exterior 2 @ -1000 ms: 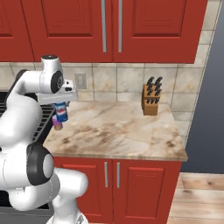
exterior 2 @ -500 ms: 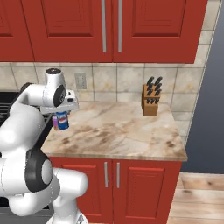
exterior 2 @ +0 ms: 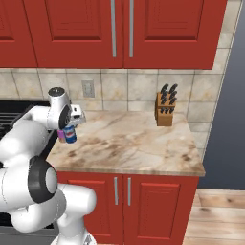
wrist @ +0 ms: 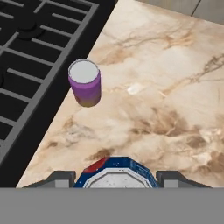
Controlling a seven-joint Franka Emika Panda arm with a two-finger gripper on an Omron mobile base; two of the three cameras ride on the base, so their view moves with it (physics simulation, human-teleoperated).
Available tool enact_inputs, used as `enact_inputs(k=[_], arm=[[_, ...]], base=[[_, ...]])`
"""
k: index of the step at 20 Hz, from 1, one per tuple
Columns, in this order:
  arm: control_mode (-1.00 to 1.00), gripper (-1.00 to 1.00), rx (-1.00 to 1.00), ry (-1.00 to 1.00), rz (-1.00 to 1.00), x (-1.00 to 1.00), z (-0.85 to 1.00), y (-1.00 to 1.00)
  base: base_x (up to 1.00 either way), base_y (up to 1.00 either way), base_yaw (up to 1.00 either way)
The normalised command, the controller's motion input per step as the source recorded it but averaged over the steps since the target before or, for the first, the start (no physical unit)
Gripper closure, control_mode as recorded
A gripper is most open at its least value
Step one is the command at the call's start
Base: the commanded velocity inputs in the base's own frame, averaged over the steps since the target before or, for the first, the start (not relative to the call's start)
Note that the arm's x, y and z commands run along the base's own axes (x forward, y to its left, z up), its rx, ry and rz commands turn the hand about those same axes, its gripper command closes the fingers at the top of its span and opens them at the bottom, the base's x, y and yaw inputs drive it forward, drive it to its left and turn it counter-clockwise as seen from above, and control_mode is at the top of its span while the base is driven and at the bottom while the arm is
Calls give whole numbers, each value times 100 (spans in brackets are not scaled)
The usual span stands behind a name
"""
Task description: Four empty soda cans are scattered around the kitchen. Gather all the cans and cluster them next to the stove for recycling.
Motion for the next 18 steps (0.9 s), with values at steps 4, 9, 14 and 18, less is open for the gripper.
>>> enact_inputs(k=[4, 9, 14, 18], arm=[[-100, 100, 2, 0, 5, 48, -23, 2], [-100, 100, 1, 0, 4, 35, -21, 9], [-100, 100, 0, 0, 0, 8, -14, 14], [-100, 100, 0, 0, 0, 0, 0, 0]], base=[[0, 0, 0], [0, 0, 0], [0, 0, 0], [0, 0, 0]])
